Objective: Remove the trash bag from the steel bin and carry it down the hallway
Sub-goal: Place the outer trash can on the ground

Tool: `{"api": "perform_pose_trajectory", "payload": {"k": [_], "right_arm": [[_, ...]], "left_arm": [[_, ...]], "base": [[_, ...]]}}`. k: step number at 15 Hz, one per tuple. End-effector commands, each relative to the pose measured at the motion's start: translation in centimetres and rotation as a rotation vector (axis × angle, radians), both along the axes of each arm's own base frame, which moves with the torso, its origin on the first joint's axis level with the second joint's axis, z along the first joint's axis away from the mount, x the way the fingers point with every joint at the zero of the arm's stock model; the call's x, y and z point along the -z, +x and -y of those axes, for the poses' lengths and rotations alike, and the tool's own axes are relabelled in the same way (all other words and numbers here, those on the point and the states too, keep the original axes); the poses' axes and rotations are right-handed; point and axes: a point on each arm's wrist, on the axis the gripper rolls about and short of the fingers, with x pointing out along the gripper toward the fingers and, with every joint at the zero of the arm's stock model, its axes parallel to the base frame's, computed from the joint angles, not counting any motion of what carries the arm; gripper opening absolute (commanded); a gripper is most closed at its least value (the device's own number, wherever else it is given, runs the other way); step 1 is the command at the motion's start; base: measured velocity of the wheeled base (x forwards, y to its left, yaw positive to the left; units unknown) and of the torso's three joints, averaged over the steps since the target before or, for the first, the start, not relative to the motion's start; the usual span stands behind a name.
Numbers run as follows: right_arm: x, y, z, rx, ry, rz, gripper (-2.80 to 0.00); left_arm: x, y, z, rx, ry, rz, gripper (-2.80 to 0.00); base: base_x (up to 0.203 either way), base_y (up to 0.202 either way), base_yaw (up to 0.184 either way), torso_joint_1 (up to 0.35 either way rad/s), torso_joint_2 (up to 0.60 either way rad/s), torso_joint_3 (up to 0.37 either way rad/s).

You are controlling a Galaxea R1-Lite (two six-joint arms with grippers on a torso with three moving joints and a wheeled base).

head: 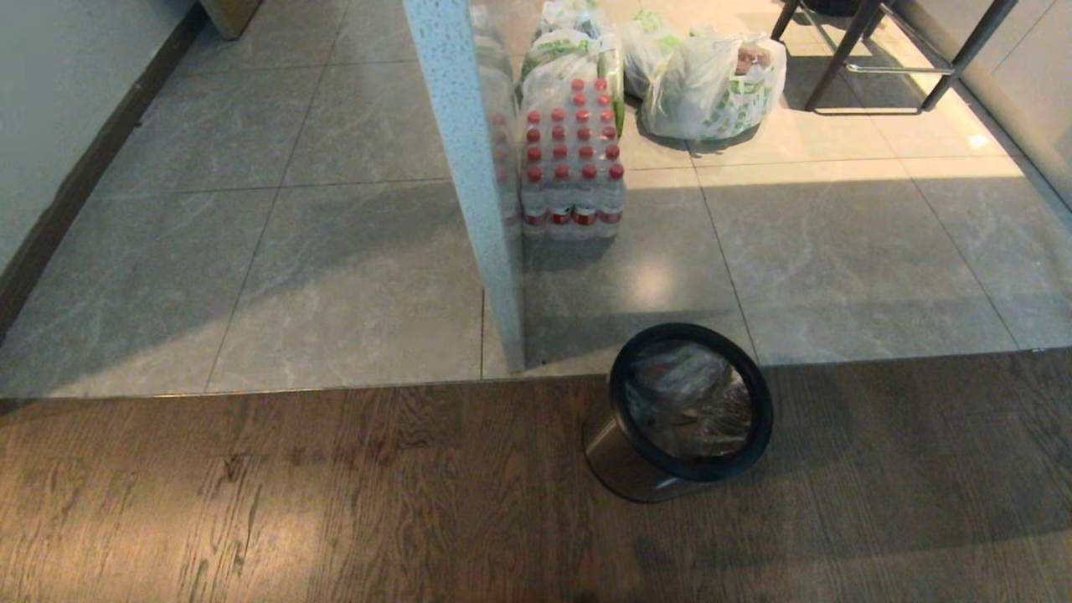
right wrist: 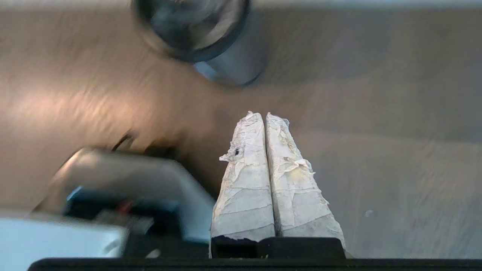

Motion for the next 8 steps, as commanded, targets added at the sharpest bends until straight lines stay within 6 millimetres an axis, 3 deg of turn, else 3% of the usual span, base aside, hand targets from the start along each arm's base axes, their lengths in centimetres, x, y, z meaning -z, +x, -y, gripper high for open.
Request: {"api": "perform_pose_trajectory", "payload": {"k": [1,5,6,8], "right_arm": [[-1.6,7.3,-0.5,-0.063,0.004,-0.24,-2.8],[0.2,17.7,-3.7,-0.286,0.026,-0.473,-2.8],[1.1,19.3,-4.5,-0.352,0.055,-0.507,0.0],[3.1,22.1,-6.5,-0.501,0.109,-0.58,0.0]], "left_arm": [[0.0,0.0,0.0,0.0,-0.001,-0.002,-2.8],[0.0,0.0,0.0,0.0,-0.001,-0.002,-2.8],[0.0,0.0,0.0,0.0,-0.001,-0.001,-2.8],[0.0,0.0,0.0,0.0,-0.001,0.0,-2.8]], "base": [[0.0,0.0,0.0,0.0,0.0,0.0],[0.0,0.0,0.0,0.0,0.0,0.0],[0.0,0.0,0.0,0.0,0.0,0.0],[0.0,0.0,0.0,0.0,0.0,0.0]]}}
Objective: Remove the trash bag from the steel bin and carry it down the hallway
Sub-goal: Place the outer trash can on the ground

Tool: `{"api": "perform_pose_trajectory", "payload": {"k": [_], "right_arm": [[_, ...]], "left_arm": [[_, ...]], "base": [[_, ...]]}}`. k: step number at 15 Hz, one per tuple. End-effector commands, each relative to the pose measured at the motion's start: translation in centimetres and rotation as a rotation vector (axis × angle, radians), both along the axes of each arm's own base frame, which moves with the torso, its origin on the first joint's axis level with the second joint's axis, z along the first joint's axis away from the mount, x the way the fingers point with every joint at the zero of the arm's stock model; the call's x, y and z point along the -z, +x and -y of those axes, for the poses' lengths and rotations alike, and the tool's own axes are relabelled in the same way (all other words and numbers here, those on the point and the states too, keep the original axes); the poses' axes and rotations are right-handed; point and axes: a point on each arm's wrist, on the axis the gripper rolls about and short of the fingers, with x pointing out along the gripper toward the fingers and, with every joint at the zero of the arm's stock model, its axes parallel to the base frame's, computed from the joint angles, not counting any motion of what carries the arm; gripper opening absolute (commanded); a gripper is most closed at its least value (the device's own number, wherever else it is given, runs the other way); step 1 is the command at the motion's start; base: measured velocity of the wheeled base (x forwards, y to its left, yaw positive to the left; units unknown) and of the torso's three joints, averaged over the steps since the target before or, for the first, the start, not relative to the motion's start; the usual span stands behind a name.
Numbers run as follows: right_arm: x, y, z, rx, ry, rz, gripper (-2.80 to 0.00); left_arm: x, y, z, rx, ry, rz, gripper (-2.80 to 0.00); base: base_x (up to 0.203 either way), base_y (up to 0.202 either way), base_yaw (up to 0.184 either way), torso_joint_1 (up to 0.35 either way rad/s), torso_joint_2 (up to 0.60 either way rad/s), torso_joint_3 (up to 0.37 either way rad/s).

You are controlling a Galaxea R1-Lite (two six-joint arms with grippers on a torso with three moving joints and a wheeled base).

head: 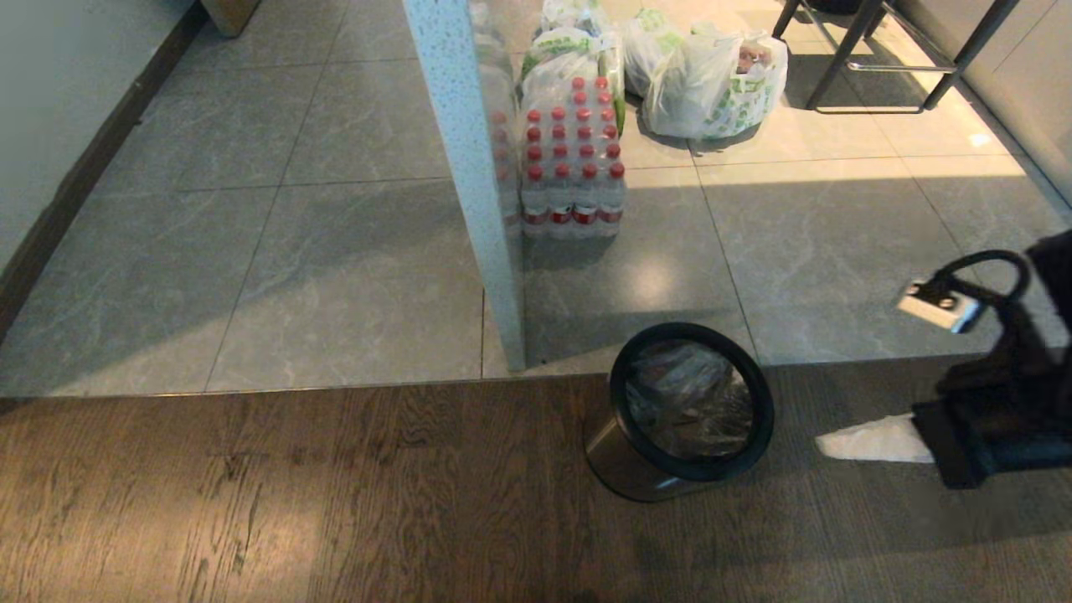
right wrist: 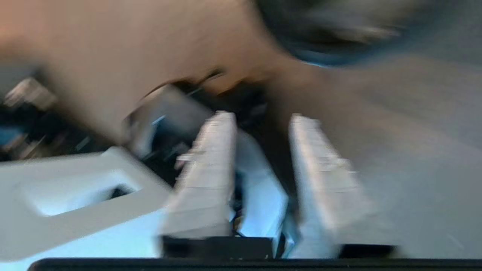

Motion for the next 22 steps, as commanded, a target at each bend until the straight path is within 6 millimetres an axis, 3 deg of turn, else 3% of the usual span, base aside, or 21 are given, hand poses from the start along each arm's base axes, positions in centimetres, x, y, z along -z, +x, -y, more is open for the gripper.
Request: {"api": "perform_pose_trajectory", "payload": {"k": [1,3,6,12,17,22], "right_arm": [[3.7,3.9,-2.4,-0.105,-0.001,-0.132,0.0],[5.1,6.3,-4.9,-0.232,0.002,-0.013,0.0],[6.9,7.8,-7.2,-0.357,-0.025,0.053,0.0],[10.0,10.8,-9.0,-0.417,-0.085,0.069,0.0],[11.5,13.8,-10.4,-0.399,-0.179,0.281,0.0],[13.1,14.2,-10.9,-0.399,-0.208,0.238,0.0]], "left_arm": [[0.0,0.0,0.0,-0.001,0.0,-0.002,-2.8],[0.0,0.0,0.0,-0.001,0.0,-0.002,-2.8],[0.0,0.0,0.0,-0.001,0.0,-0.002,-2.8],[0.0,0.0,0.0,-0.001,0.0,-0.002,-2.8],[0.0,0.0,0.0,-0.001,0.0,-0.002,-2.8],[0.0,0.0,0.0,-0.001,0.0,-0.002,-2.8]], "base": [[0.0,0.0,0.0,0.0,0.0,0.0],[0.0,0.0,0.0,0.0,0.0,0.0],[0.0,0.0,0.0,0.0,0.0,0.0],[0.0,0.0,0.0,0.0,0.0,0.0],[0.0,0.0,0.0,0.0,0.0,0.0],[0.0,0.0,0.0,0.0,0.0,0.0]]}}
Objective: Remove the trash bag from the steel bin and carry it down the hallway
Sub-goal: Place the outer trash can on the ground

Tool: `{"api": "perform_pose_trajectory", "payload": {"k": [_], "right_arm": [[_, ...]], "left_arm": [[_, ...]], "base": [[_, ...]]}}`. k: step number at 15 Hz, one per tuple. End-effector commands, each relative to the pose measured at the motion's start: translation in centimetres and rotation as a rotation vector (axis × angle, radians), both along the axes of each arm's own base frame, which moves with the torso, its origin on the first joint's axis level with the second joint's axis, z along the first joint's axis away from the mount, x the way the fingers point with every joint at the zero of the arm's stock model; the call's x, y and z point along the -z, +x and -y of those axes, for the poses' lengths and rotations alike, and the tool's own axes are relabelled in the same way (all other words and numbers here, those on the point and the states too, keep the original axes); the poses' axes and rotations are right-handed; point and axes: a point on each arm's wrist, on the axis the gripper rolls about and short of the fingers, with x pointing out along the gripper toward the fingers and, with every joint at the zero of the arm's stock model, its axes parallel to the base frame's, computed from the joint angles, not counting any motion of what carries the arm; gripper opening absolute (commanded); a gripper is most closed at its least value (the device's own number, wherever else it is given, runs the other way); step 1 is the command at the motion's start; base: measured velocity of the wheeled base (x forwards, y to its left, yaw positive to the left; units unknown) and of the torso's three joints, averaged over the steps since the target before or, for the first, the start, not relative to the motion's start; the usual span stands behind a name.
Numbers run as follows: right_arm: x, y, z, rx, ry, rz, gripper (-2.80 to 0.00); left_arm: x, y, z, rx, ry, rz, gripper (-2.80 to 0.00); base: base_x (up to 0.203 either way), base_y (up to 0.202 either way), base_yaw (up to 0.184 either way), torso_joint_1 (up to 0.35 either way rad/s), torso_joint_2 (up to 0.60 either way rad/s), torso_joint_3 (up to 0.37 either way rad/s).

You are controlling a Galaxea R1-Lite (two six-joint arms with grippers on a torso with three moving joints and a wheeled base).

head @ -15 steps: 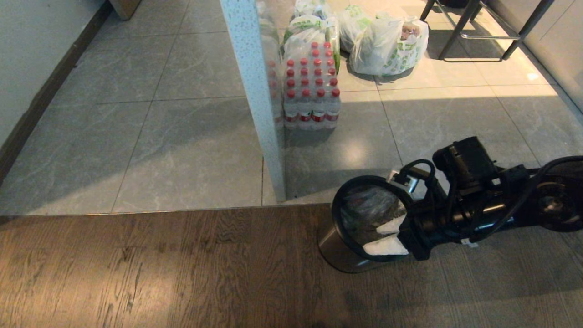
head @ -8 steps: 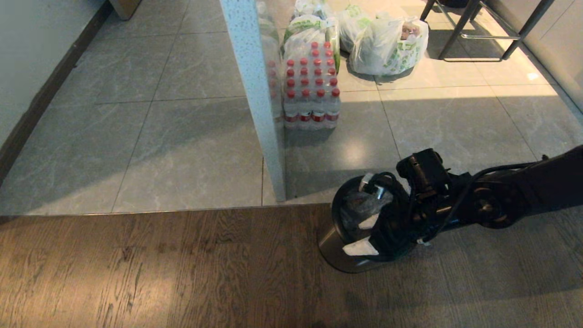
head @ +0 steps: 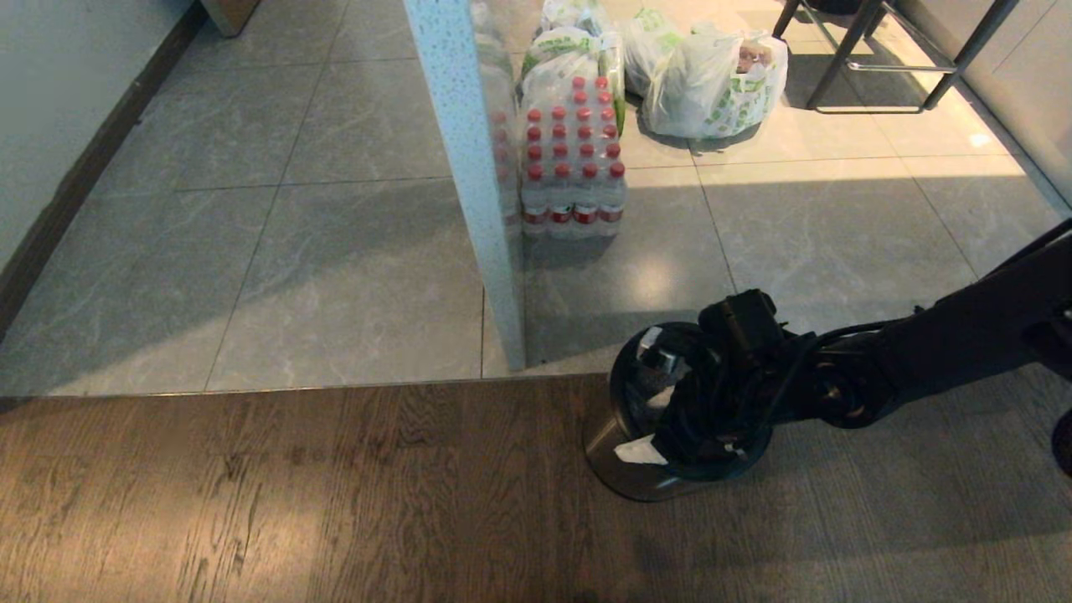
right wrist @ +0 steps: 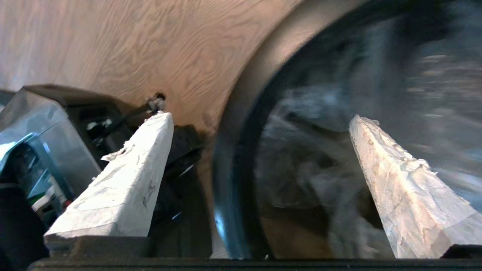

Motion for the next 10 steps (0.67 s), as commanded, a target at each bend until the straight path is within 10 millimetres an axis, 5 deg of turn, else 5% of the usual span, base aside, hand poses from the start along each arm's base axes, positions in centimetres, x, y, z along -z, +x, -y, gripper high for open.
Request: {"api": "perform_pose_trajectory", "payload": {"k": [1,8,9,10], "right_arm": [[0.8,0.1,-0.2,-0.007,-0.008,-0.019,0.0],[2.8,0.6,-0.8,-0.018,-0.021,-0.048,0.0],[2.8,0.7,-0.8,-0.018,-0.021,-0.045,-2.8],[2.9,0.7,-1.0,-0.021,-0.02,-0.036,-2.8]], "left_arm": [[0.0,0.0,0.0,-0.001,0.0,-0.001,-2.8],[0.0,0.0,0.0,-0.001,0.0,-0.002,-2.8],[0.0,0.0,0.0,-0.001,0.0,-0.002,-2.8],[0.0,0.0,0.0,-0.001,0.0,-0.001,-2.8]], "base": [[0.0,0.0,0.0,0.0,0.0,0.0],[0.0,0.0,0.0,0.0,0.0,0.0],[0.0,0.0,0.0,0.0,0.0,0.0],[0.0,0.0,0.0,0.0,0.0,0.0]]}}
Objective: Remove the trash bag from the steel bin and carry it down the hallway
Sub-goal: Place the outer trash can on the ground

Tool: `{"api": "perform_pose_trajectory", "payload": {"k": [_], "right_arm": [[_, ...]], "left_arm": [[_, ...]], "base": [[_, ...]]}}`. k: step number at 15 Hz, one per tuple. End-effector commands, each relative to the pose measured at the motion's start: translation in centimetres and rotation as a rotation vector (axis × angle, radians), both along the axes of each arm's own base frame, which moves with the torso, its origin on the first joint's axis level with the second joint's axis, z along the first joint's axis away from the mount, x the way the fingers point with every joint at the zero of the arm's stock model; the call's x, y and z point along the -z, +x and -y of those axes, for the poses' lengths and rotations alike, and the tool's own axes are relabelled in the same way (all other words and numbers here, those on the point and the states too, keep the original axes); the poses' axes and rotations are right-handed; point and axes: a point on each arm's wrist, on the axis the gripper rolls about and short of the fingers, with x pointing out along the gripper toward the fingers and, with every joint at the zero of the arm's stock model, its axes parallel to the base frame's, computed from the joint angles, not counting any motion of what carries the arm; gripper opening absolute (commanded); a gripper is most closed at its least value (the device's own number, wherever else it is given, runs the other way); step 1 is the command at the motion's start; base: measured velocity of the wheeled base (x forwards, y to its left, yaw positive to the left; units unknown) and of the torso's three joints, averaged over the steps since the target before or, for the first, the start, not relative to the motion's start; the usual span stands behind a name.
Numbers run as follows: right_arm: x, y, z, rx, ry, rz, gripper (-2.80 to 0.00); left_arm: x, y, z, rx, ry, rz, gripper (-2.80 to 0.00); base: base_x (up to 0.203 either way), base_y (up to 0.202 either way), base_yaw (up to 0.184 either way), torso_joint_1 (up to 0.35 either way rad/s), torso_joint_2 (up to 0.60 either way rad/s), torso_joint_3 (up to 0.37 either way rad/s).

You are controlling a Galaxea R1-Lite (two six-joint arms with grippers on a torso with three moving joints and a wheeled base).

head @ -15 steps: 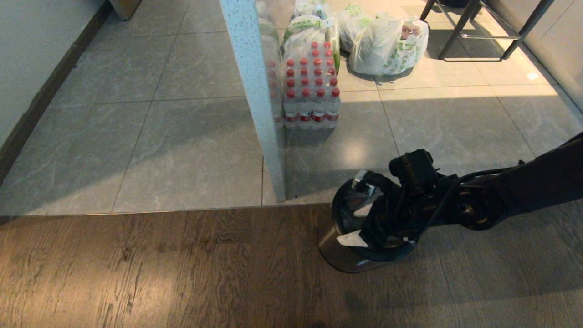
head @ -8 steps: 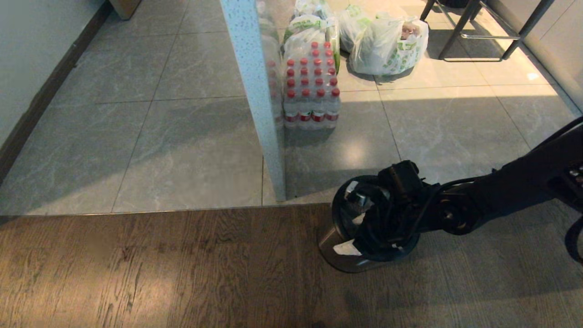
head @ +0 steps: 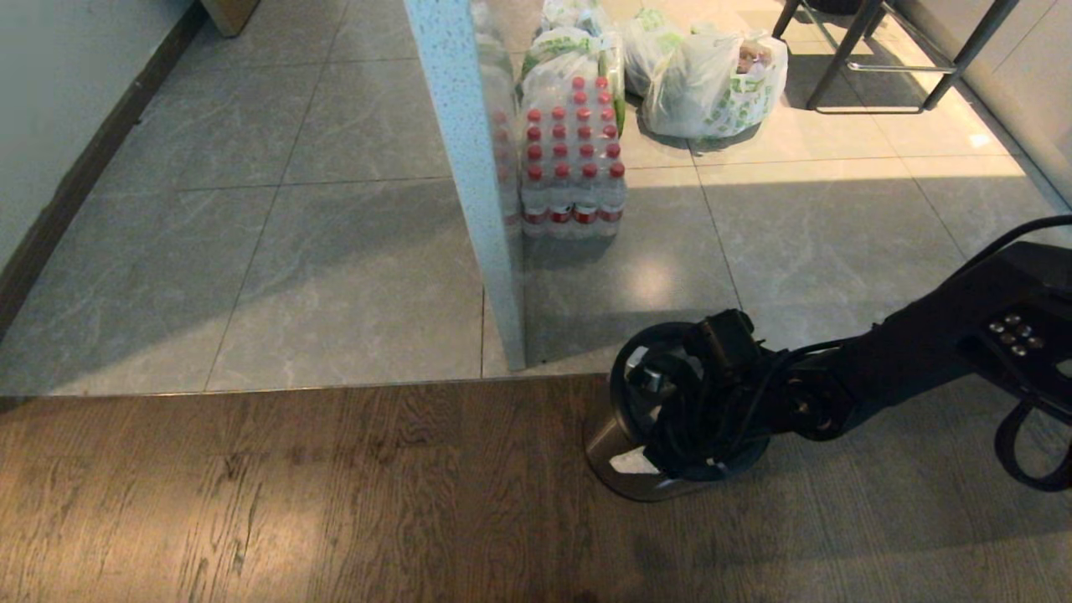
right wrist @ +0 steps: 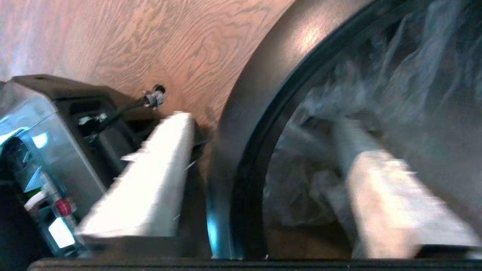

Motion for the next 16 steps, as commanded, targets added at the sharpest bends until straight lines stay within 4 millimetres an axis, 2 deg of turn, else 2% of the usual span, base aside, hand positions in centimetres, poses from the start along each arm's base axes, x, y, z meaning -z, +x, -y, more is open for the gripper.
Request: {"api": "perform_pose_trajectory", "payload": {"k": [1,6,12,14,16], "right_arm": [[0.2,0.1,-0.2,-0.008,0.003,0.007,-2.8],[-0.6,0.0,-0.1,-0.023,0.005,0.054,-2.8],[-3.6,-0.9,0.4,-0.026,0.033,0.117,-2.8],[-3.8,-1.9,0.8,-0.038,0.022,0.119,-2.8],[-5.2,-2.6,1.2,-0.048,0.028,0.163,-2.8]], "left_arm": [[0.0,0.0,0.0,-0.001,0.0,-0.002,-2.8],[0.0,0.0,0.0,-0.001,0.0,-0.002,-2.8],[0.0,0.0,0.0,-0.001,0.0,-0.002,-2.8],[0.0,0.0,0.0,-0.001,0.0,-0.001,-2.8],[0.0,0.0,0.0,-0.001,0.0,-0.002,-2.8]], "base": [[0.0,0.0,0.0,0.0,0.0,0.0],[0.0,0.0,0.0,0.0,0.0,0.0],[0.0,0.0,0.0,0.0,0.0,0.0],[0.0,0.0,0.0,0.0,0.0,0.0],[0.0,0.0,0.0,0.0,0.0,0.0]]}}
